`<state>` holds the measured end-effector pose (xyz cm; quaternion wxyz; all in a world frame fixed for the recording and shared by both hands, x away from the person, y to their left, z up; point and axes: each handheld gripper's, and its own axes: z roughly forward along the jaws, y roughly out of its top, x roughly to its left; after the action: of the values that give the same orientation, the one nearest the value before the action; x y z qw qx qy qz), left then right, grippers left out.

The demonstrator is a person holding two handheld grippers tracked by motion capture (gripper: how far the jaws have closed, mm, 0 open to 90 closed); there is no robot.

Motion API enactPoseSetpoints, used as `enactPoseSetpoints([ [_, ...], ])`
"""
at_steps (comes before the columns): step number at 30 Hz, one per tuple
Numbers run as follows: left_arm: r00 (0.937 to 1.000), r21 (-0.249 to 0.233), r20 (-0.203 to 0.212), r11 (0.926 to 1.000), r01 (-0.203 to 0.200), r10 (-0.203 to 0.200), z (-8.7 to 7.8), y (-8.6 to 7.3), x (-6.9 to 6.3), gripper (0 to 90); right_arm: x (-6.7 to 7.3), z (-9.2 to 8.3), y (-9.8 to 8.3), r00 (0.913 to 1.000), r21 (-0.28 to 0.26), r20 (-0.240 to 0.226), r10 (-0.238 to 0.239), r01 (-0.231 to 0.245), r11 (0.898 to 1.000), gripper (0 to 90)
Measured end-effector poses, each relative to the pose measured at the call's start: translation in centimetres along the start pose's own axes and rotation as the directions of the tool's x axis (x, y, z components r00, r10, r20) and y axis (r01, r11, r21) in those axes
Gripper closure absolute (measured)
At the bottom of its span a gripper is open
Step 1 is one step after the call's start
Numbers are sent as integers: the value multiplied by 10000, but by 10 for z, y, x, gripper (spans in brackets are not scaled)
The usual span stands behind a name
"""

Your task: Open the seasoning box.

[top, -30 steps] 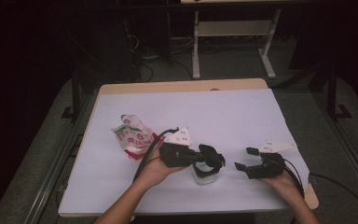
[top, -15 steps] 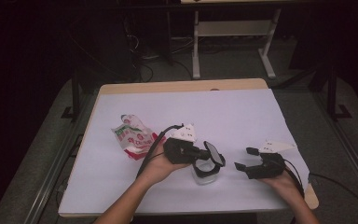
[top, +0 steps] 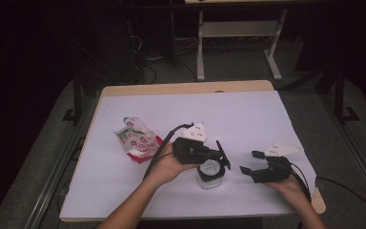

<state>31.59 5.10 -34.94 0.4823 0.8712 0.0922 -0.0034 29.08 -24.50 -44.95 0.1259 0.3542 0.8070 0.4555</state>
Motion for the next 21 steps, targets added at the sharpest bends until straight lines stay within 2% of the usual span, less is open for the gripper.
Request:
enactPoseSetpoints([
  [13, 10000, -26, -9, 10000, -69, 69, 14, 9, 2, 898, 0, -1, 0, 10000, -55, -17, -21, 21, 10000, 186],
  [21, 9999, 134, -44, 9998, -117, 117, 22, 11, 3, 898, 0, -1, 0, 10000, -143, -36, -15, 15, 9999, 186],
])
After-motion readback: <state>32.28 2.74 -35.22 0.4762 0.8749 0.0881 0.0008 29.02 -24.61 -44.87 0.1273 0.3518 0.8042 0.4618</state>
